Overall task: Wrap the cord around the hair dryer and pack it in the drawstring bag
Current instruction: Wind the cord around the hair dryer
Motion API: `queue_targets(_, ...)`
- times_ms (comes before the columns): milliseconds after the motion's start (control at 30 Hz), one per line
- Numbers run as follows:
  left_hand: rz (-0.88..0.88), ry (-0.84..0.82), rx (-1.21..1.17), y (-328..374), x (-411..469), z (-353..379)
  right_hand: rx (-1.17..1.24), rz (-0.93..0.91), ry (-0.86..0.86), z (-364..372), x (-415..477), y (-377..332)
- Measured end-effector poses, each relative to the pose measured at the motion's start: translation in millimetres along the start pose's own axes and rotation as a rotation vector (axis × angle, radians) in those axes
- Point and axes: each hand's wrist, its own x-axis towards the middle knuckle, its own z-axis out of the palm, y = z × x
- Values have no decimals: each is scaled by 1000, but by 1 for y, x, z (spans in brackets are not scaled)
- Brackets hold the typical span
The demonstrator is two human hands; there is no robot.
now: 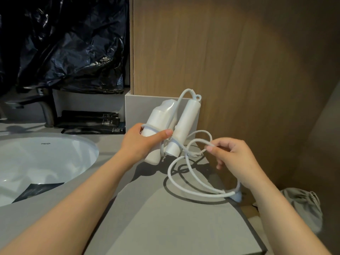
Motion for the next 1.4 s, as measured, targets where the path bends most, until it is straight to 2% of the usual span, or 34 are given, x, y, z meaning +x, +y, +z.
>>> queue_targets(133,37,-4,45,3,-2,1,505,198,165,-16,-2,-11)
queue_targets(233,73,-7,92,6,-6,4,652,210,344,-23,-1,-16)
queue_targets(333,87,11,97,8,-9,8,638,133,480,-24,-3,-16)
queue_targets(400,82,16,91,8,-9,10,633,84,505,-25,-8,-14)
queue_targets(567,60,38,117,2,-8,8,403,52,249,-25,-16,-14)
queue_targets(733,80,19,147,0,-9,9,295,109,239,-26,-12,-23)
queue_targets(833,97,-4,181,0,-10,11,224,4,219,-28,-9,-31)
queue_targets(967,84,-43,220,-2,-9,12,332,-152,315,-26,-8,-34)
queue_targets(1067,73,-71,251,-3,-9,11,571,-105,415,-28,-12,-32)
queue_targets(1167,57,-73,268,-4,-9,11,603,-87,468,-34,-16,-29)
queue_targets(1267,34,-55,214,-3,-9,9,753,-10,567,-46,-19,-22)
queue_targets(1400,12,-16,67,1,-9,10,547,107,558,-48,-21,-3)
